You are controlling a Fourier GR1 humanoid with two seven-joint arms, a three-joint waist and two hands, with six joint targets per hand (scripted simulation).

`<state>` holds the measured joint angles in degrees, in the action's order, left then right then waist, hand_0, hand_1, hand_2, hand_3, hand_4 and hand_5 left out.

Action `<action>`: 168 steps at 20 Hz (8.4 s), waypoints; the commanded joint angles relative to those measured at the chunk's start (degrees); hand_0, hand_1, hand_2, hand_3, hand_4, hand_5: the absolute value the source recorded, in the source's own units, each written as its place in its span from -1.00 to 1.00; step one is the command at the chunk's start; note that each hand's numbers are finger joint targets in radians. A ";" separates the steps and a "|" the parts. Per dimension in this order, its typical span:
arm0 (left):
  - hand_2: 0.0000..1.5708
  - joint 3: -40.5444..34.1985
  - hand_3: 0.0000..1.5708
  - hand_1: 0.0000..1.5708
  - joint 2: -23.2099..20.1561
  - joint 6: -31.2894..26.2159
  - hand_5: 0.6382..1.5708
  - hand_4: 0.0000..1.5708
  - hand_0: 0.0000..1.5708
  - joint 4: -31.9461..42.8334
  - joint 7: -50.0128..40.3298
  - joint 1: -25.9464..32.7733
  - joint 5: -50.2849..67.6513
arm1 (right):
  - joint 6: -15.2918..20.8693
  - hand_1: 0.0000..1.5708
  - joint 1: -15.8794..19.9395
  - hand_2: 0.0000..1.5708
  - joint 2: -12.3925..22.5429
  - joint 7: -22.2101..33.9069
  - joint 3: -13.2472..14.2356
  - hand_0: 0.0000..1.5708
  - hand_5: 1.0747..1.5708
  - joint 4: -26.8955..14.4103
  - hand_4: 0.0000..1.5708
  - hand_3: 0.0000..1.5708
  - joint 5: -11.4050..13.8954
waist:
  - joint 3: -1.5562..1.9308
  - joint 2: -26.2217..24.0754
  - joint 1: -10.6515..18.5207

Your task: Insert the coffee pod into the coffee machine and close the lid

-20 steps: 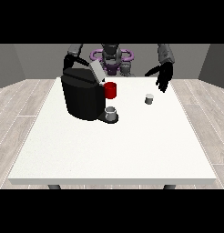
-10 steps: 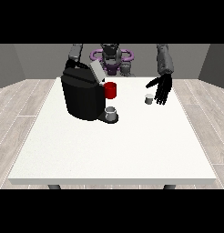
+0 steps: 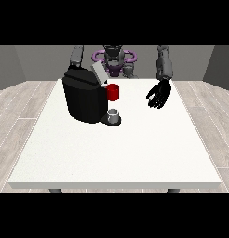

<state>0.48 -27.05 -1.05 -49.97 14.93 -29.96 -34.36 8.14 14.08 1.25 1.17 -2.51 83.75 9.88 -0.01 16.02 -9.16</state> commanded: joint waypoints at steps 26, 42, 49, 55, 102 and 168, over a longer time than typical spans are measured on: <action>0.83 1.05 0.73 0.84 4.07 -5.69 1.00 -0.34 0.84 12.14 5.42 -6.97 -8.77 | 3.23 -1.00 -3.18 -1.00 0.69 -0.37 0.00 -1.00 1.00 -10.25 -1.00 -1.00 3.09 | 0.00 -9.30 1.06; 0.78 1.39 0.71 0.79 9.09 -20.44 1.00 -0.24 0.79 5.18 -7.80 -20.70 -9.41 | 1.97 -1.00 1.53 -1.00 1.09 -3.36 3.31 -1.00 1.00 -18.14 -1.00 -1.00 1.04 | 0.03 -13.39 1.23; 0.61 -5.51 0.64 0.55 6.50 -22.26 1.00 -0.35 0.55 7.90 -10.68 -27.75 -5.57 | -1.33 -1.00 2.62 -1.00 0.62 -2.51 0.95 -1.00 1.00 -12.76 -1.00 -1.00 0.13 | 0.00 -11.51 -4.54; 0.61 -6.73 0.60 0.55 4.74 -24.19 1.00 -0.40 0.55 7.70 -11.81 -34.22 -5.21 | 2.24 -1.00 7.00 -1.00 0.20 -2.12 3.75 -1.00 1.00 -12.42 -1.00 -1.00 -0.43 | 0.02 -7.43 -5.09; 0.60 -6.97 0.53 0.58 3.19 -18.25 1.00 -0.63 0.58 12.72 -9.64 -44.04 -10.10 | 3.47 -1.00 12.47 -1.00 2.73 -2.03 5.23 -1.00 1.00 -12.00 -1.00 -1.00 1.27 | 0.04 1.85 -7.88; -1.00 -18.35 -1.00 -1.00 19.06 -11.83 1.00 -0.47 -1.00 12.19 3.44 -21.68 2.82 | 3.05 -1.00 -2.13 -1.00 3.91 -4.44 11.07 -1.00 1.00 -19.13 -1.00 -1.00 -2.45 | -0.14 -17.73 7.38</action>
<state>-11.81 -14.29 -13.22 -38.13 16.96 -57.40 -39.73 11.27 14.97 5.14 -2.82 7.66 65.14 8.21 -0.07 2.77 -5.01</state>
